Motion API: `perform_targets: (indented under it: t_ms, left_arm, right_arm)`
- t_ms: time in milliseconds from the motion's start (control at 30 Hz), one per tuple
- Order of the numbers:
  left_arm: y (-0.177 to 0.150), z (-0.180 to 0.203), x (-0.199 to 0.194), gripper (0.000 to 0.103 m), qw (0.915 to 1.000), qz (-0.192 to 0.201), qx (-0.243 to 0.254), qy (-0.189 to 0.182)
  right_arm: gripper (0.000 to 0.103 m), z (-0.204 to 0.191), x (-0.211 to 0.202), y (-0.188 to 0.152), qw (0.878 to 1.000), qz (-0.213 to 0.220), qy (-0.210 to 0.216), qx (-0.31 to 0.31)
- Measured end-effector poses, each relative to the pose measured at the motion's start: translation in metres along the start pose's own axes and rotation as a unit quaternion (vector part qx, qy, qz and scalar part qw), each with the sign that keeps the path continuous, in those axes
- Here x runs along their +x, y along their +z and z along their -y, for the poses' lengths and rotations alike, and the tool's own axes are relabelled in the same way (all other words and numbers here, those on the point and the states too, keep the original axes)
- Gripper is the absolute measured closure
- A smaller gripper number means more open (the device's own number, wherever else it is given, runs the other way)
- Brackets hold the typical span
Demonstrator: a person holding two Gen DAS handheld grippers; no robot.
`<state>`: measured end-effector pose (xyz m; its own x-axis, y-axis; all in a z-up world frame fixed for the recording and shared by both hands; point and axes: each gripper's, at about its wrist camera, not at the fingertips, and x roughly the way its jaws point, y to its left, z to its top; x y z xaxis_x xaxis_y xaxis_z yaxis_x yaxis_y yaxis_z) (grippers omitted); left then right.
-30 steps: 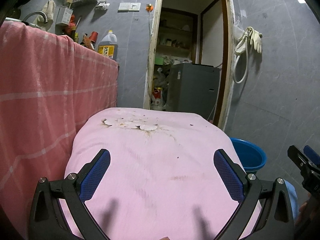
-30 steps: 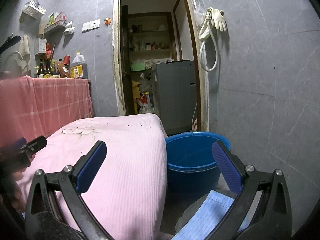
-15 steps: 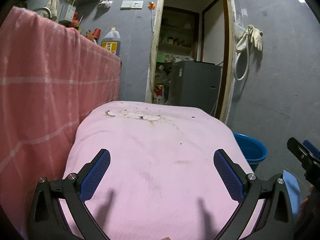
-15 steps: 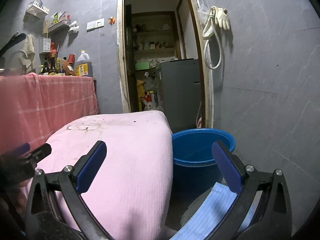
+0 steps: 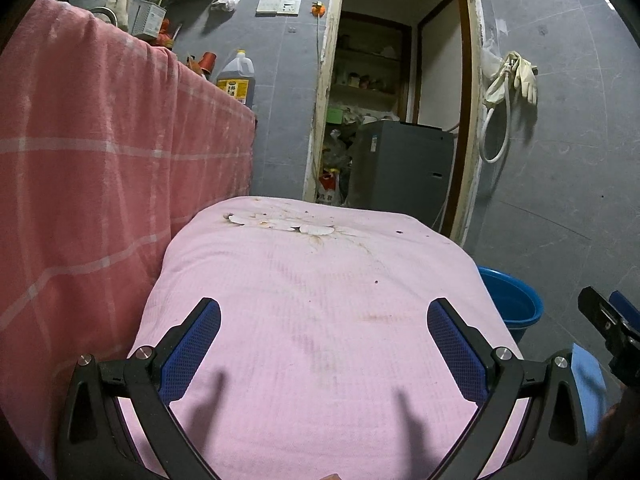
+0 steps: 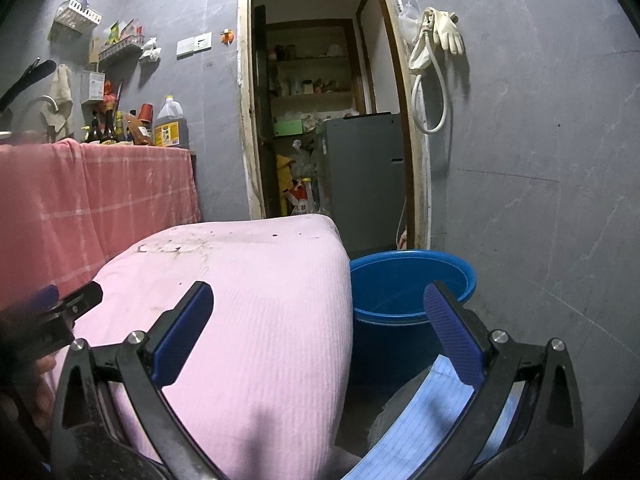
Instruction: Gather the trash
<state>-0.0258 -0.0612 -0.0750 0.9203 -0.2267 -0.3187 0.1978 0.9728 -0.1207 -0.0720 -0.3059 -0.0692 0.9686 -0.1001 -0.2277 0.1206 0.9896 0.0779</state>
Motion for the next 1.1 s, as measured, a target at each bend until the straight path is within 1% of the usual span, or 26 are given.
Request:
perform_targets:
  t_ms: [367,1100]
  left_arm:
    - [-0.0013,-0.0029,0.0006,0.002,1.0000,0.000,0.000,0.000]
    - [-0.0012,-0.0045,0.0005,0.002,1.0000,0.001,-0.007,0.001]
  right_arm:
    - [0.000,0.0037,0.0017,-0.0009,1.000,-0.005,0.002,0.012]
    - [0.000,0.0005,0.0002,-0.0027,1.000,-0.004,0.006,0.004]
